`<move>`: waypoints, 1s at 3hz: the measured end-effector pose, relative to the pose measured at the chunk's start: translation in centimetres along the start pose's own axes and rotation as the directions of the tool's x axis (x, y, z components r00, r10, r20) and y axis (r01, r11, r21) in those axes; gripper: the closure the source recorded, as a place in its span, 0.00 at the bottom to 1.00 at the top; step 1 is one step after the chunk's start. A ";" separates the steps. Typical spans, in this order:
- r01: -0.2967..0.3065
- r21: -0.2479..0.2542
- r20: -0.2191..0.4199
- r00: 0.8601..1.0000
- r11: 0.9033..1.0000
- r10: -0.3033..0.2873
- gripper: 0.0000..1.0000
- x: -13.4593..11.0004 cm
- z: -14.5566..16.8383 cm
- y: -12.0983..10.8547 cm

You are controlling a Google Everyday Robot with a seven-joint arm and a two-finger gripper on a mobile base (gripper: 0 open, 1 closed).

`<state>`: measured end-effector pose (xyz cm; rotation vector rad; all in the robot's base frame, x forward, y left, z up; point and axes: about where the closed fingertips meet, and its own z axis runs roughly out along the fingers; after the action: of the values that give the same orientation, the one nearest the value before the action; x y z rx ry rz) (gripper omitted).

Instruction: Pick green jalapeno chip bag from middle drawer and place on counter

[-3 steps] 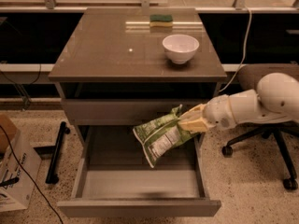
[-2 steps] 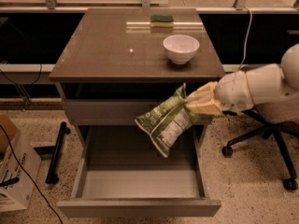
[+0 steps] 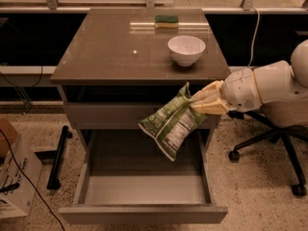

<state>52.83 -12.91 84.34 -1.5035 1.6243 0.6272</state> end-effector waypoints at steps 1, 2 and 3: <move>0.011 0.057 0.018 1.000 0.998 -0.012 1.00 -1.3 -0.1 -0.9; 0.045 0.138 0.103 0.993 0.989 -0.060 1.00 -4.9 1.1 -3.2; 0.070 0.224 0.214 0.970 0.972 -0.120 1.00 -9.4 3.6 -6.9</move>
Offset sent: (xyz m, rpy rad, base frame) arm 0.0641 0.0605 0.0810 0.2129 -0.2736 -0.1202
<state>59.94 -5.77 91.28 -1.2939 1.3894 0.5298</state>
